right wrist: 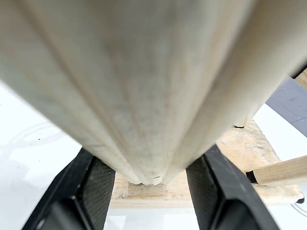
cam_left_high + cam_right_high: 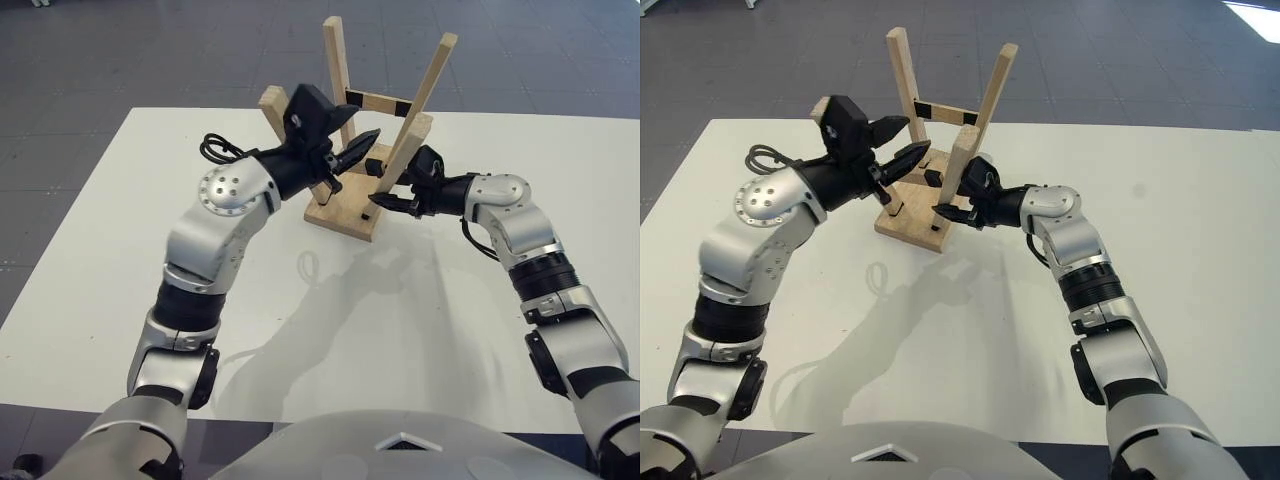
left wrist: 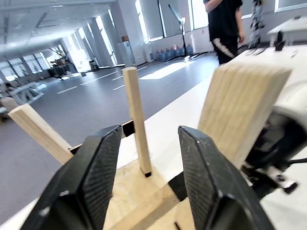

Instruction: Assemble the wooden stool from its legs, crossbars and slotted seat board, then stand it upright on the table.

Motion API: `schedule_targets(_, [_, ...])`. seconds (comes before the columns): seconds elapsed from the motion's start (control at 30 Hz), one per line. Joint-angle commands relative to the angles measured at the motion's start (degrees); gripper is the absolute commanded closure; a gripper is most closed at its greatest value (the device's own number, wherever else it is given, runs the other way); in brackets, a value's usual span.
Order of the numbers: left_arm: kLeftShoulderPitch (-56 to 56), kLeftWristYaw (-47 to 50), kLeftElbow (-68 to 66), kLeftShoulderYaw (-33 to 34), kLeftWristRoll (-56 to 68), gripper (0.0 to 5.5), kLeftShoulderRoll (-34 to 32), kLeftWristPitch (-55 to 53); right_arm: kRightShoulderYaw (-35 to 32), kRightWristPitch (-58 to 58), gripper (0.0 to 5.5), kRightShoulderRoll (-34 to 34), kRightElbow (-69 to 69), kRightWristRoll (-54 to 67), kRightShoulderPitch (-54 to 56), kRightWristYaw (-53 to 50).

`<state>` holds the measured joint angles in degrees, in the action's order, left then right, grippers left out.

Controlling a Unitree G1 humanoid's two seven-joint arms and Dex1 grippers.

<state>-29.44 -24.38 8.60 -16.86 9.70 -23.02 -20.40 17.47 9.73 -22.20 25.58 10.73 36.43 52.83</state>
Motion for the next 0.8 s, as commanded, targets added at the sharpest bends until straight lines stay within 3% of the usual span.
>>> schedule_targets(0.03, [-2.4,0.4,-6.8,-4.5,-10.3,3.49,-0.1,8.8,3.0,5.3,3.47,-0.6,4.3,-5.3,-4.1,-1.1])
schedule_targets(0.23, [-0.9,-1.3,-13.6,-8.7,-18.8,3.49,0.6,13.8,2.9,5.6,3.47,-0.4,4.2,-5.3,-3.8,-1.1])
schedule_targets(0.53, [1.9,-5.6,-13.2,-11.5,-23.1,3.49,0.6,10.6,5.4,6.3,3.47,-0.5,5.1,-7.1,-2.3,0.4])
schedule_targets(0.8, [1.7,-3.0,-12.8,-5.6,-21.9,3.49,2.6,10.6,7.4,7.6,3.47,-0.2,13.3,-9.4,0.1,-0.3])
